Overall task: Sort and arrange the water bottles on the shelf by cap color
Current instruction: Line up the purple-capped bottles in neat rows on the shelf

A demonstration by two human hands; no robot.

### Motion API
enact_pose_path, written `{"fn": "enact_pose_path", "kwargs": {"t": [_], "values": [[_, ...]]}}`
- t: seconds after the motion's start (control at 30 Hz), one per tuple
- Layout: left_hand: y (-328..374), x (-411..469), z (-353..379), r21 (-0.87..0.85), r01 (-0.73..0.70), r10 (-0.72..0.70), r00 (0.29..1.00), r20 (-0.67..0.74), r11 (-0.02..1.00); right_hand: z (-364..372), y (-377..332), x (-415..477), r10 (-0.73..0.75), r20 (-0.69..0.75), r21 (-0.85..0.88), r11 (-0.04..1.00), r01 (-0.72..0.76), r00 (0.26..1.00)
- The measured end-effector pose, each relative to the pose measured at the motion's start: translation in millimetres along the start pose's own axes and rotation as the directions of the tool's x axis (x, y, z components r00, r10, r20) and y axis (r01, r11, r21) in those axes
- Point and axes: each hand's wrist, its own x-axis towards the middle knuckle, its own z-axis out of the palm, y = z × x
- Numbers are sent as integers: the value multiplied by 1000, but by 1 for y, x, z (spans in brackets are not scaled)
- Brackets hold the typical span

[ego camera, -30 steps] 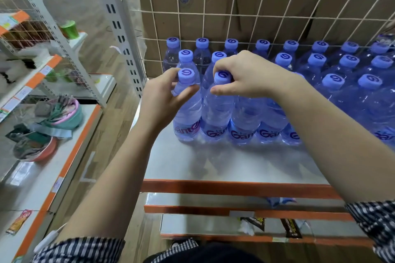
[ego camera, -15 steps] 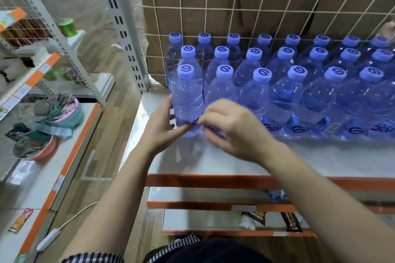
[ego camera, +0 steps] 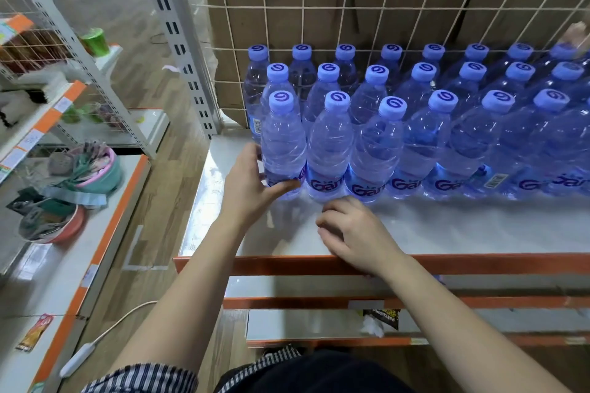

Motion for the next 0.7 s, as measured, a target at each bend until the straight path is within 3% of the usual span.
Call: {"fn": "enact_pose_path", "kwargs": {"t": [0.33,0.7], "values": [[6,-14,0,19,37,-37,999,15,999,-4,-3,-1,32,3,12,999,-32,999],[0,-25,-5,25,49,-51,996,78,998,-17,-3,-11,321,-97,10,947,-322,942]]}}
